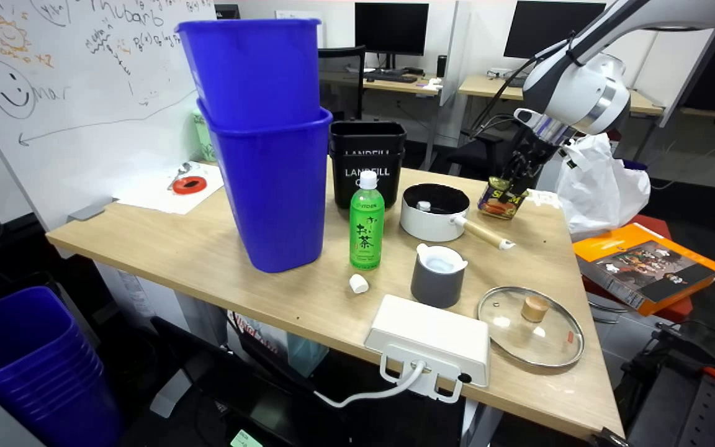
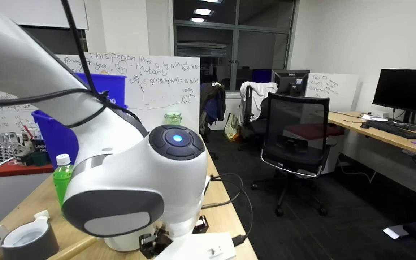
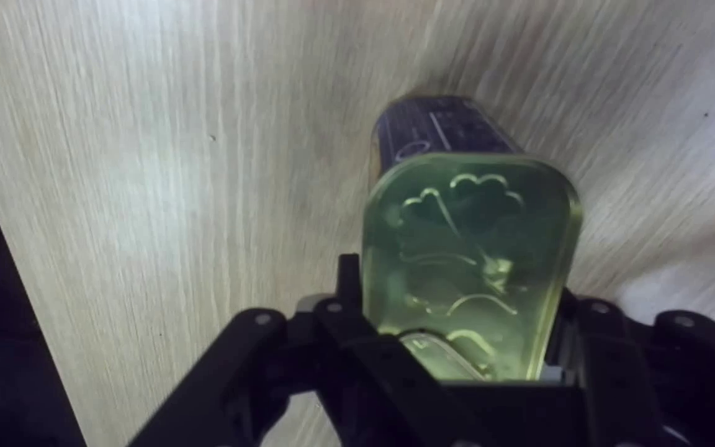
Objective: Move the tin to the right
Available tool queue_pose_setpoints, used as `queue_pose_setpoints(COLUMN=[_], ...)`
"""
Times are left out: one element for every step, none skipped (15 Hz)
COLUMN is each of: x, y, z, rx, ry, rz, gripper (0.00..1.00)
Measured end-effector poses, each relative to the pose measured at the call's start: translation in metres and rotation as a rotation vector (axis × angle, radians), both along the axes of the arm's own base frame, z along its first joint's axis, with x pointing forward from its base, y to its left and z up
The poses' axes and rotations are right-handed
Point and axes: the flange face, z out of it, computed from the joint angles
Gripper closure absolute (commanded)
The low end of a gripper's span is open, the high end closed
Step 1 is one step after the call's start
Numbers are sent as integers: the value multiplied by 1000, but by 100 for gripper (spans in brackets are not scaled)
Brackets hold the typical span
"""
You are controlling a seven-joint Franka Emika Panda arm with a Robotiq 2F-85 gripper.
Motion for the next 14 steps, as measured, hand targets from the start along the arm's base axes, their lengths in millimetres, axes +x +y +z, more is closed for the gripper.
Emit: queue_pose_setpoints(x=[-1,-2,-3,-4,-4,-4,-3,-2,-1,2,4,6,8,9], y=[-2,-3,-5,-5,-6,-5,-5,-4,-3,-3,-4,-5,-7,-8], z=[0,0,-1,-2,-3,-3,-2,-2,0,3,8,14,22,31], rx=[-2,-5,-8,-10,-11,-8,-4,1,5,8,9,8,4,-1], ry=[-9,-16,-20,-22,-25,-28,-32,-36,-43,-52,-63,-74,-86,-99], rz=[26,46,61,73,78,80,76,71,65,58,51,43,36,28], gripper=[13,12,7,2,0,0,0,0,0,0,0,0,0,0])
